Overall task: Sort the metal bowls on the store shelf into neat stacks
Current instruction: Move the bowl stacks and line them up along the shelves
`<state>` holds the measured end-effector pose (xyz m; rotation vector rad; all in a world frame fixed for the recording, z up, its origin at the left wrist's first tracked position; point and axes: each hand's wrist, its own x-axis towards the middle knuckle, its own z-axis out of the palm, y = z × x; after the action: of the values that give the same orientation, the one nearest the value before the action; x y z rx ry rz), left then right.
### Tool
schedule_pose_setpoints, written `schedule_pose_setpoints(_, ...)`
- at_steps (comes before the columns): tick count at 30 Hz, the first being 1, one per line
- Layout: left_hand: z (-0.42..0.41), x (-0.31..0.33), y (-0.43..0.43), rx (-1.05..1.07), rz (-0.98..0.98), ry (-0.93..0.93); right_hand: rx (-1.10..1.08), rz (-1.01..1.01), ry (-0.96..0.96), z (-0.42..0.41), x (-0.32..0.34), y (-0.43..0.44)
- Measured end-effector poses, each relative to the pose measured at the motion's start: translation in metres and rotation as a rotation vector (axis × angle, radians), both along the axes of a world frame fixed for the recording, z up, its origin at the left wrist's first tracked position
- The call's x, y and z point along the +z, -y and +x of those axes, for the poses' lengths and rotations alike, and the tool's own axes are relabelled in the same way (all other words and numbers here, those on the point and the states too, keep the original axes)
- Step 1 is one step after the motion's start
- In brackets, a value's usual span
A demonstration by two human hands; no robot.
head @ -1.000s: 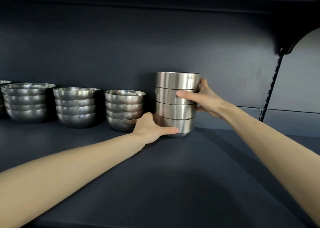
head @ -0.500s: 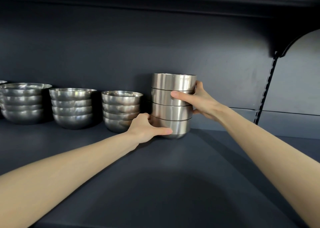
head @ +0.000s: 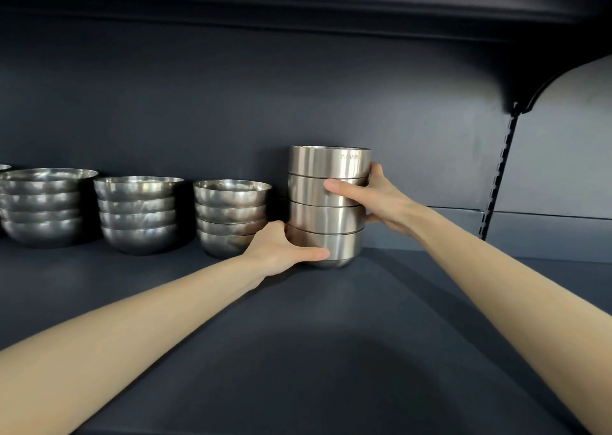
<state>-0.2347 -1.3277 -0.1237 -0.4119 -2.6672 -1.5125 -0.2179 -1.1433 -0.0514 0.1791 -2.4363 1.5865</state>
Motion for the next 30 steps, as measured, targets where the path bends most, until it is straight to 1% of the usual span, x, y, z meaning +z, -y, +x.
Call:
schedule_pose_setpoints(3,0.005,0.009,0.001,-0.001,-0.052,0.009,-0.01,0.073,0.011,0.006,0.007,0.0)
schedule_pose_setpoints(5,0.007,0.016,0.003,0.0,-0.073,0.001,-0.046,0.12,-0.014,0.014,0.014,0.0)
schedule_pose_setpoints(9,0.022,0.032,0.01,0.019,-0.107,-0.092,-0.146,0.162,-0.076,0.033,0.023,-0.006)
schedule_pose_setpoints(12,0.036,0.043,0.016,0.015,-0.124,-0.189,-0.231,0.349,-0.113,0.054,0.024,-0.016)
schedule_pose_setpoints(14,0.047,0.048,0.018,-0.007,-0.202,-0.252,-0.265,0.484,-0.127,0.071,0.024,-0.024)
schedule_pose_setpoints(18,0.072,0.061,0.009,-0.096,-0.337,-0.327,-0.275,0.707,-0.055,0.114,0.025,-0.045)
schedule_pose_setpoints(20,0.09,0.066,-0.005,-0.161,-0.382,-0.345,-0.274,0.801,-0.004,0.138,0.022,-0.057)
schedule_pose_setpoints(23,0.122,0.071,-0.035,-0.255,-0.483,-0.412,-0.283,0.881,0.055,0.178,0.015,-0.083)
schedule_pose_setpoints(26,0.163,0.073,-0.076,-0.364,-0.547,-0.451,-0.316,0.891,0.106,0.229,0.01,-0.117)
schedule_pose_setpoints(30,0.22,0.067,-0.142,-0.469,-0.546,-0.487,-0.387,0.916,0.169,0.309,-0.003,-0.177)
